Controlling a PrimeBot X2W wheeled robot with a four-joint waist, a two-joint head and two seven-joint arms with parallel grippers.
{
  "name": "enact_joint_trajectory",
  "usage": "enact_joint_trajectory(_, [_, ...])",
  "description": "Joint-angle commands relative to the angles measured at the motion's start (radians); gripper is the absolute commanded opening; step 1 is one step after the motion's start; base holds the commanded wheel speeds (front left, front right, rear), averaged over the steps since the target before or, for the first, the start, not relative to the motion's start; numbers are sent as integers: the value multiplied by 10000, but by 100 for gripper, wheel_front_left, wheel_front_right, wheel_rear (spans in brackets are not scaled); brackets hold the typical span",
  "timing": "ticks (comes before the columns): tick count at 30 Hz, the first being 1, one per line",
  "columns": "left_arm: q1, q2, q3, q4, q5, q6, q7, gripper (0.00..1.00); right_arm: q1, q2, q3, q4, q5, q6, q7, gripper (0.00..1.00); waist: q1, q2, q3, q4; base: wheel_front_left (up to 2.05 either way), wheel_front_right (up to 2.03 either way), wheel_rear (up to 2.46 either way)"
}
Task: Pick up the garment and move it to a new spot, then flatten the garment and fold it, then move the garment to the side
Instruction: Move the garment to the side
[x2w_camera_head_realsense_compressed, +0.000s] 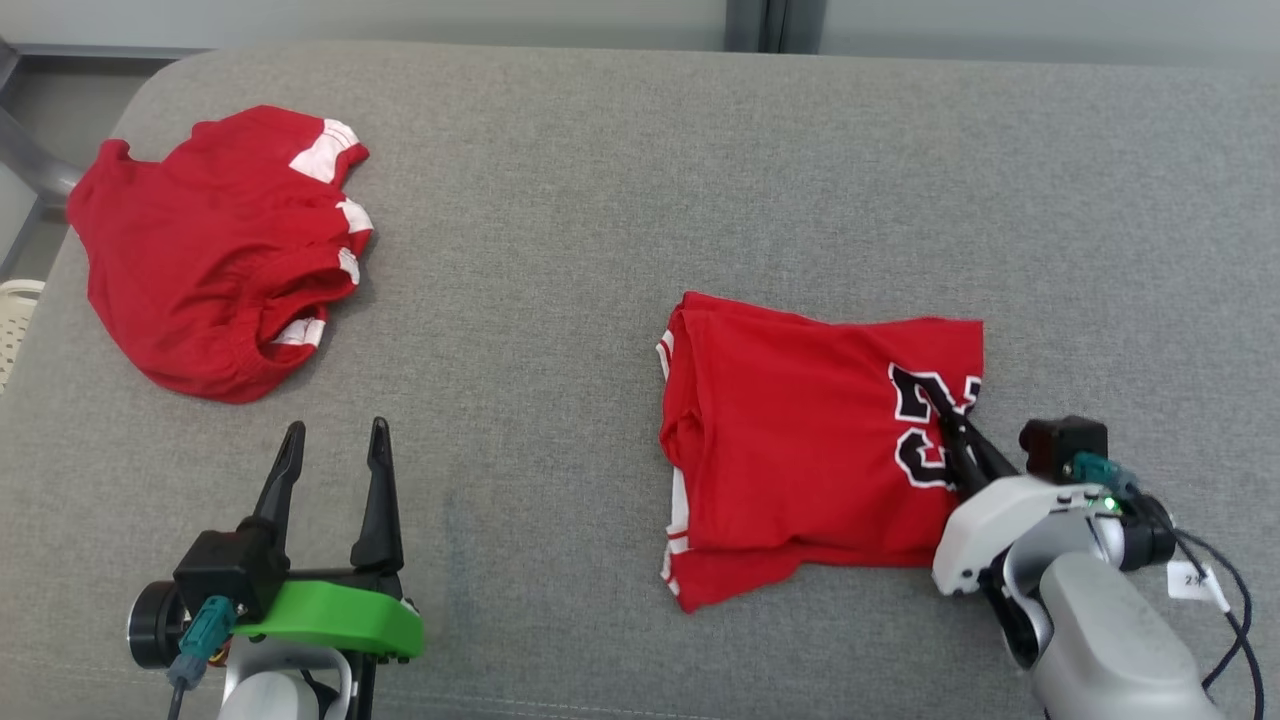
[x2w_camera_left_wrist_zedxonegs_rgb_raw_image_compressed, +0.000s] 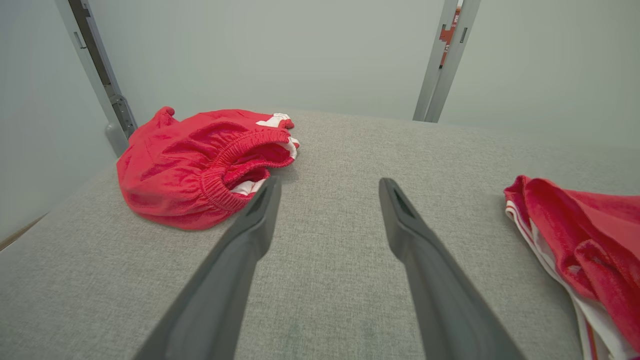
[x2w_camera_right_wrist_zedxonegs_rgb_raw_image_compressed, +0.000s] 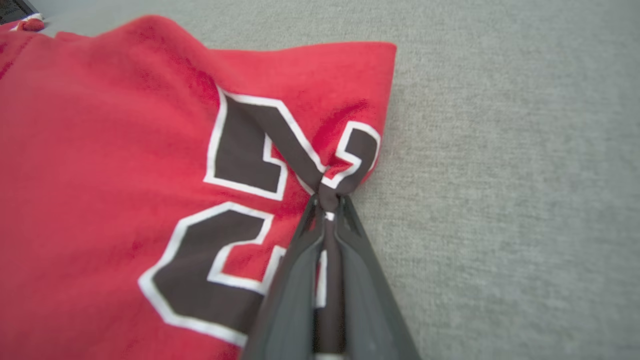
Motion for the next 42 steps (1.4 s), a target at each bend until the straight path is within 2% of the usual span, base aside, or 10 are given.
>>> enact_joint_trajectory(1, [-230,-28,-30,-2,-22,19,-38,100,-361,-299,6,125,-117,-47,91,0,0,0,272,-106,0,0,0])
enact_joint_trajectory(8, [-707,-13,-98,-206,88,-24,-89,100,-2092,-1302,657,-203,-374,-38,382,0,0,0,1301,-576,0,0,0])
enact_joint_trajectory(17, [-1769,-2,-77,-982,330,-31,-72,100,-4148,-3298,877,-872,98,-37,957,0,0,0,3276,-1594,0,0,0])
enact_joint_trajectory(23, [-2287,325,-168,-1395,648,-117,-74,100,-4845,-4746,722,-1338,497,-37,1144,0,0,0,4262,-2472,0,0,0])
enact_joint_trajectory(29, [-2477,673,-123,-1941,868,-60,-14,100,-5018,-5982,614,-1646,889,-37,1419,0,0,0,4621,-3074,0,0,0])
enact_joint_trajectory(36, [-2230,846,-178,-2755,922,49,252,100,-5388,-6744,670,-2011,1084,-37,1853,0,0,0,4649,-3291,0,0,0])
enact_joint_trajectory(42, [-1977,921,-133,-3391,880,178,433,100,-6132,-6933,849,-1886,1233,-37,2250,0,0,0,4748,-3333,0,0,0])
